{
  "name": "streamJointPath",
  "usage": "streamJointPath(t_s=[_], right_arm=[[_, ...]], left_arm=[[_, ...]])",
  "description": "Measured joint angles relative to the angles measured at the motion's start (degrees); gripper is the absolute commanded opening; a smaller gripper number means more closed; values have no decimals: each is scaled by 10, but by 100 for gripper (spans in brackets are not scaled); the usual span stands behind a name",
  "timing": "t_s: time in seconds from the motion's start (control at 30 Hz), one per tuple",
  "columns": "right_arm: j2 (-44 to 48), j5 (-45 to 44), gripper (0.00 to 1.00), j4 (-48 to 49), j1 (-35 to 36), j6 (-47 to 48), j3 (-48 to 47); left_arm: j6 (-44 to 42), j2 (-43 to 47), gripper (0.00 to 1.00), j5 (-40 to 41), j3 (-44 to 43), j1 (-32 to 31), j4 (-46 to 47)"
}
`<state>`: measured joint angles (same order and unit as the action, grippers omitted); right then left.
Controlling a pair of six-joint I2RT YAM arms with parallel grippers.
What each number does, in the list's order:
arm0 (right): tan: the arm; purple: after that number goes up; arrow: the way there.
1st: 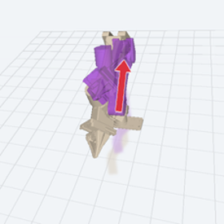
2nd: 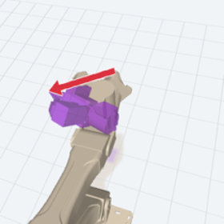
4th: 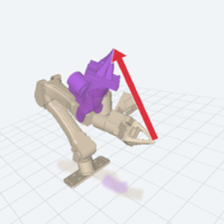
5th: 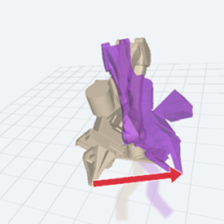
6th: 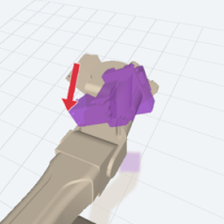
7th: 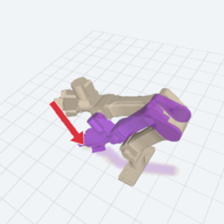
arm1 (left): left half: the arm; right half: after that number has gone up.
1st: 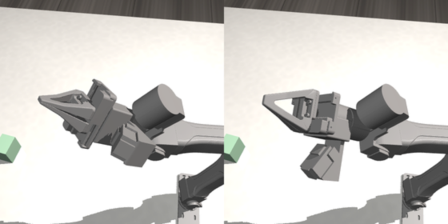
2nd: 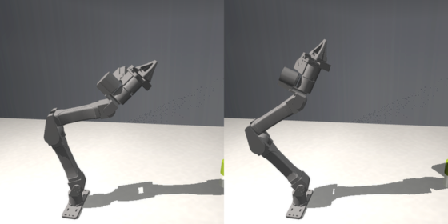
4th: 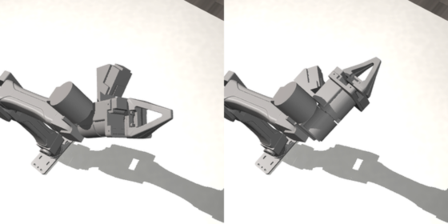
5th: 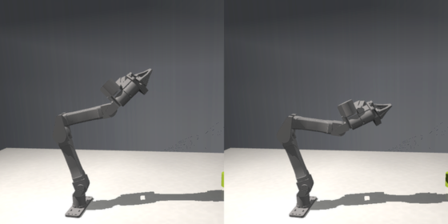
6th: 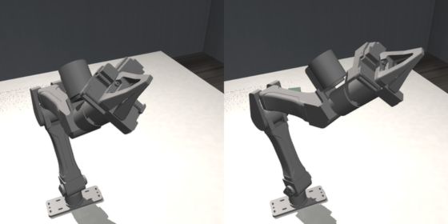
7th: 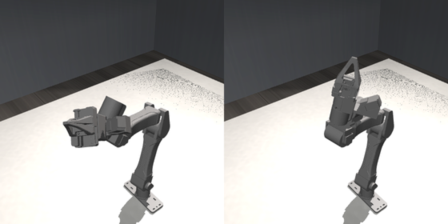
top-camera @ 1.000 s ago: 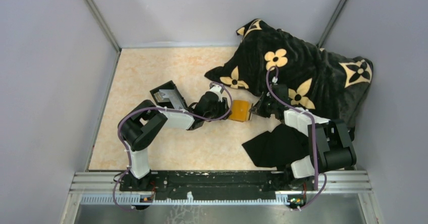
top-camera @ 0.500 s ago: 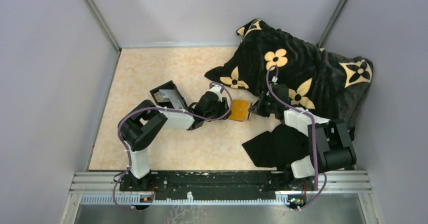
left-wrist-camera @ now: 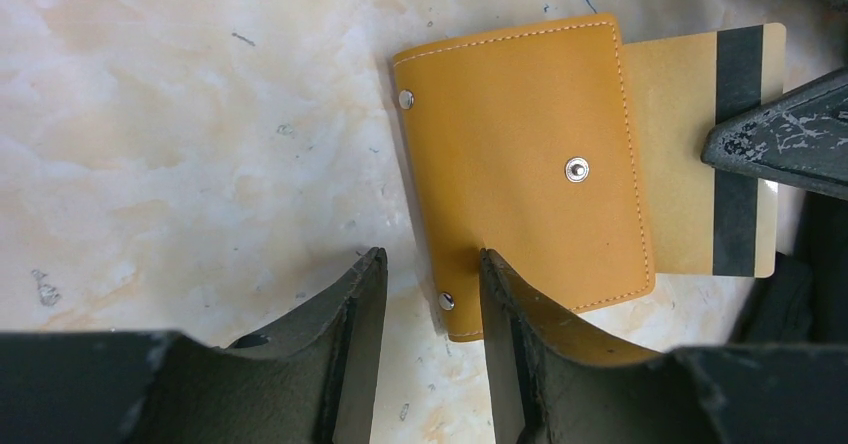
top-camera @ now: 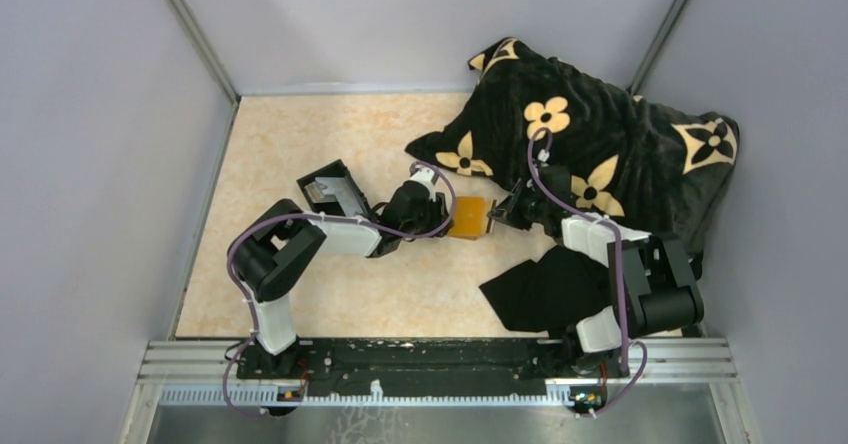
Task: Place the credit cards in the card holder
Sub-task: Open the card holder at the center of the board.
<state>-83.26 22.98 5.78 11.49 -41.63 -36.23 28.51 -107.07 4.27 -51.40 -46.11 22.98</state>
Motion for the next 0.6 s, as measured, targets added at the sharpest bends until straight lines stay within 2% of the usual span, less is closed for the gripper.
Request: streamJointPath(t_s=[0.3,0.6], right_arm=[[-37,21,0,52,0,-19,17],[-58,38,0,92,0,-37,18]], left_arm=[[4,24,47,15,24,5,-9],[24,63,46,76,67,14,-14]])
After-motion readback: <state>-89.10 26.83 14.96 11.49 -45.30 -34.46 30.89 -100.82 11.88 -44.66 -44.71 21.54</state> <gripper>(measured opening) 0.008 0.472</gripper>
